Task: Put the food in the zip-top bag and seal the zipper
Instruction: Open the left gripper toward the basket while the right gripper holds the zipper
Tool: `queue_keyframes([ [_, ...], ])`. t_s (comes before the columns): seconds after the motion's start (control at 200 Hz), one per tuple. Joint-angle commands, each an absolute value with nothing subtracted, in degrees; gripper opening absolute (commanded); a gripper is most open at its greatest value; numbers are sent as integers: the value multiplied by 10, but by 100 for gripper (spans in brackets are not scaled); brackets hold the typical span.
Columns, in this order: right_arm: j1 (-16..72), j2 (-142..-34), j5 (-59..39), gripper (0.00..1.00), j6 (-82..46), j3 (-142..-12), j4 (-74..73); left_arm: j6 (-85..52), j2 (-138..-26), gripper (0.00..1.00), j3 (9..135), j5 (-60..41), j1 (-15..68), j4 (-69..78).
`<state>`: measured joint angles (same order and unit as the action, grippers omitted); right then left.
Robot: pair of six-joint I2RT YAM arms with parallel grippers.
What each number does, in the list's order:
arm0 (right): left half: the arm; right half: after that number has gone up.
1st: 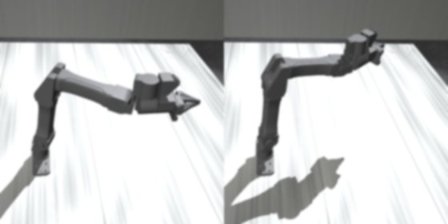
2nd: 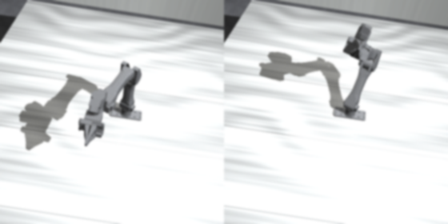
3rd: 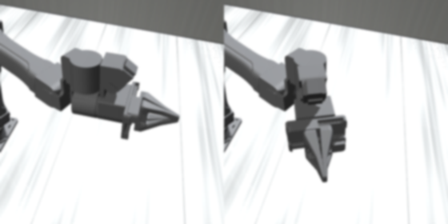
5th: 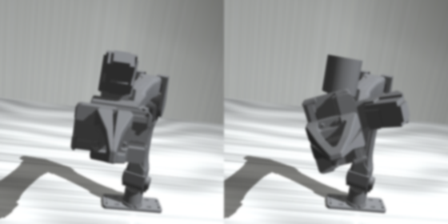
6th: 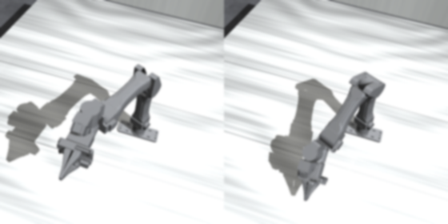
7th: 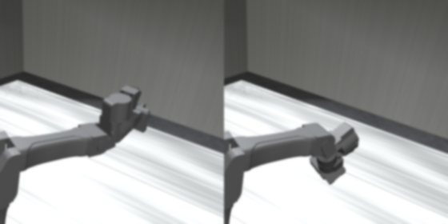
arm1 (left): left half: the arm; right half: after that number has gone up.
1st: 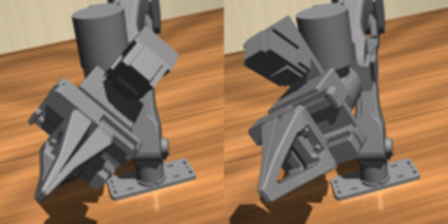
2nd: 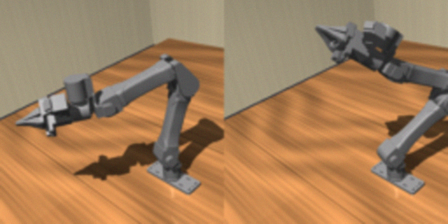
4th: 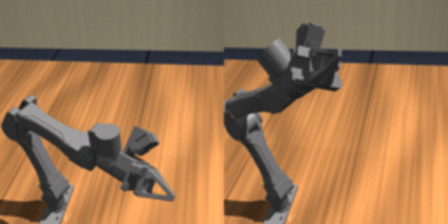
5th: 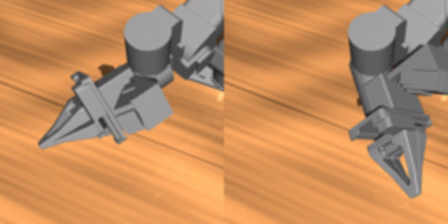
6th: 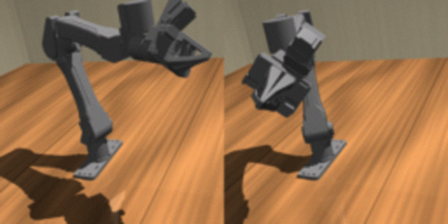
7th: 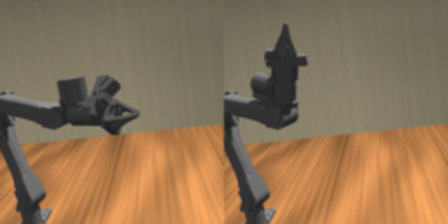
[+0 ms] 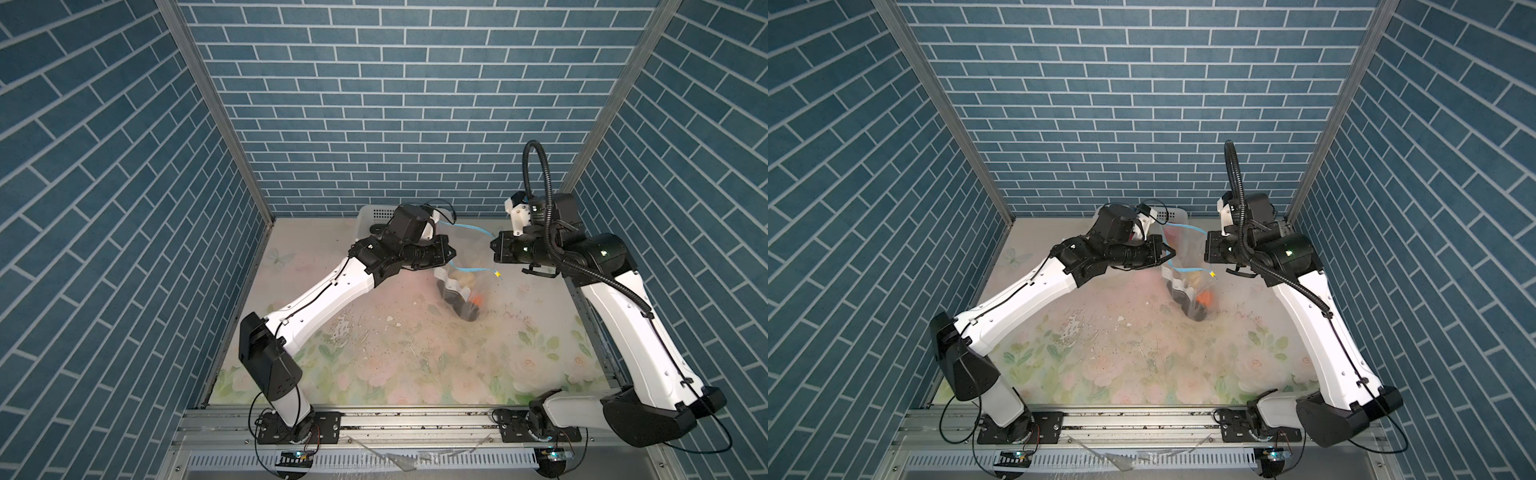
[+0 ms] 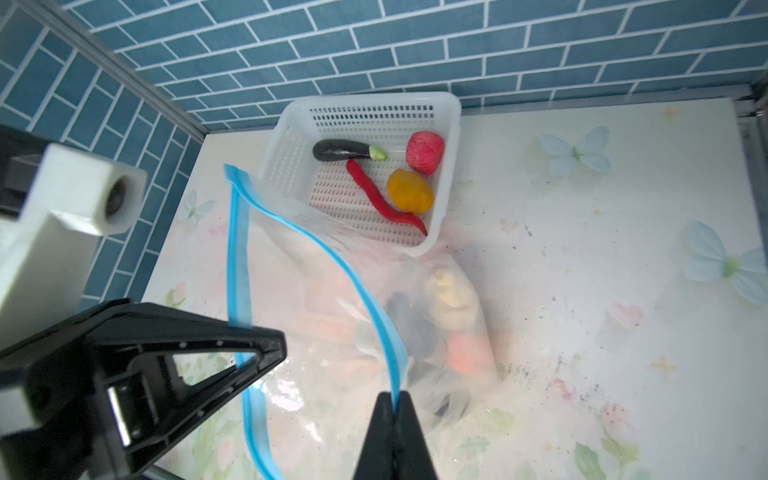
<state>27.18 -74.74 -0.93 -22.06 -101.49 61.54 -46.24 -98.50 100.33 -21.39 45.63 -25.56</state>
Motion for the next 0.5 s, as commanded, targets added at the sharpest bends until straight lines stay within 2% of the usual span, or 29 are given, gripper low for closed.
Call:
queue_keyframes([
  [0.0, 261, -725, 39, 0, -195, -1001, 640, -450, -1027, 0, 1047, -241, 467, -245],
  [0.155, 254, -695, 59, 0, -187, -961, 636, -442, -1073, 0, 1073, -254, 473, -232],
  [0.285, 254, -687, 21, 0, -194, -901, 598, -436, -1080, 0, 1029, -259, 473, -210],
  [0.495, 254, -711, -47, 0, -214, -847, 546, -424, -1042, 12, 931, -246, 448, -191],
])
